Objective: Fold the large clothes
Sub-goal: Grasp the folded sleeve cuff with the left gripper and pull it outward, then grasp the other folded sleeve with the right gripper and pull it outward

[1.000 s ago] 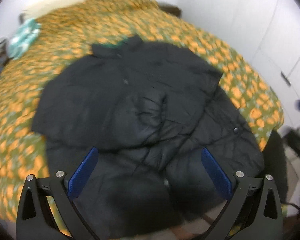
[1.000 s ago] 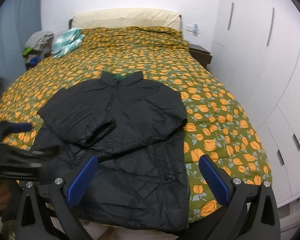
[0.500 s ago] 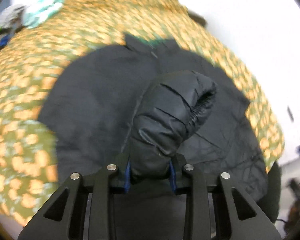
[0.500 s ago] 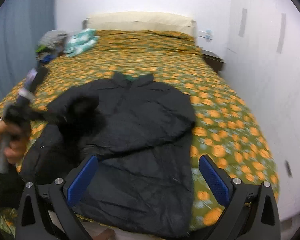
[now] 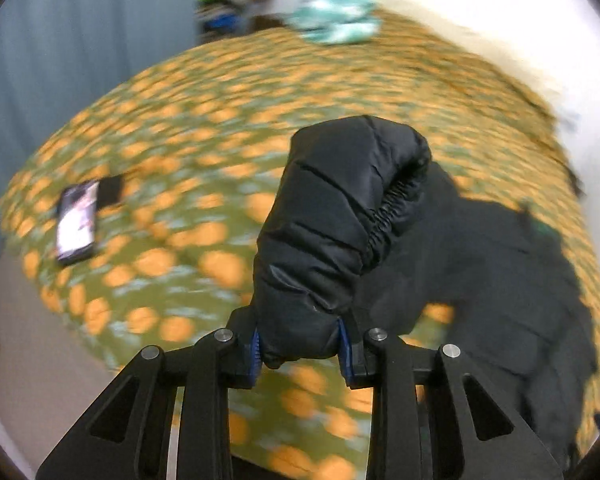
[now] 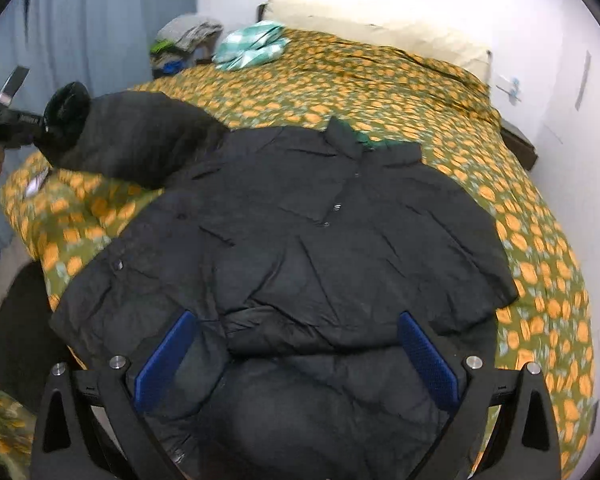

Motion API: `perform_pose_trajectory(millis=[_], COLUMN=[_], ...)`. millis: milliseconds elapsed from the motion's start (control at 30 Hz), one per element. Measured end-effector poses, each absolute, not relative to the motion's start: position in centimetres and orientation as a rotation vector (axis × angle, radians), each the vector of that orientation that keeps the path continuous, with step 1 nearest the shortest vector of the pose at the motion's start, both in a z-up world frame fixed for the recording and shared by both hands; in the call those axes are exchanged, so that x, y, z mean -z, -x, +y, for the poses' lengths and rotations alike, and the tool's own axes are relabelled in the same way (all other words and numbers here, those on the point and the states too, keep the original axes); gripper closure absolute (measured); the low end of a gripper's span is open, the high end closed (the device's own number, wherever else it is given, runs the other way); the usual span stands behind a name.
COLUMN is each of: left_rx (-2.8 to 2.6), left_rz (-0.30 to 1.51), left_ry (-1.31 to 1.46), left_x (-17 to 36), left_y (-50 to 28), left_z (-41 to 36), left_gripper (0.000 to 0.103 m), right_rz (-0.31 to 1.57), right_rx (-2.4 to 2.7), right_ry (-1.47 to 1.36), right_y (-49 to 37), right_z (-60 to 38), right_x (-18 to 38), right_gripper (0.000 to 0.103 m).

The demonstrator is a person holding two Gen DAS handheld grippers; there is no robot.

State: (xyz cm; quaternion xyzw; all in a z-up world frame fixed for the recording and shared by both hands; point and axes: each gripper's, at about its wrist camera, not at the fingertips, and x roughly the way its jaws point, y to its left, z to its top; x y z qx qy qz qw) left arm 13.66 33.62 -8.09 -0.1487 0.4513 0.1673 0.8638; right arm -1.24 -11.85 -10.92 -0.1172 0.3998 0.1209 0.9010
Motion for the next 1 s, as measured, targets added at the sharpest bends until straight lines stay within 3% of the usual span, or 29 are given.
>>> perform_pose_trajectory(millis=[133,333,500,567,600,633,800,867,1000], left_rx=[-0.436,-0.526,-0.478,-0.432,-0.417,-0.387,-0.283,-0.244,-0.183], left_rz=[1.013,1.012,0.972,0.955,0.952,0.952,0.951,0.946,0.946], left_ry=[0.391,0.404,0.382,0.383,0.384,0.384,0.376,0.353,0.335], left_x=[12.0,12.5,10.6,10.0,9.8,9.8,9.5,9.2,8.9], left_y=[-13.6,-11.2,-8.1,-6.9,-6.9,-6.6,-6.6,-6.8,-7.2], left_z=[37.2,37.7,35.1,33.3,32.8,31.6,26.8,25.0,22.4], left_gripper=[0.069,0.031,0.024,0.021,0.021,0.021,0.021,0.021,0.021], right_rz=[0.830,0.843,0.892,0.893,0.893,0.887,0.755,0.667,0.538], right_rx=[-0.303,-0.303,-0.250,-0.265,-0.270,-0.276,-0.233,-0.163,0.030], right_ry=[0.365,0.524,0.451,0.396,0.381,0.357,0.054,-0.064,-0.213], right_y=[0.0,-2.1,-3.6,-3.5,-3.5,-3.4,-0.9,1.0,5.1], right_z=[-9.1,-6.4,-8.2,-9.3,-9.7,-10.2,-17.3,-22.1,-32.7], right_x=[13.1,17.1,18.3,17.7,17.4,16.7,8.8,4.7,-1.3], right_gripper=[0.000,0.000,0.001,0.016,0.045,0.067,0.075,0.092,0.094])
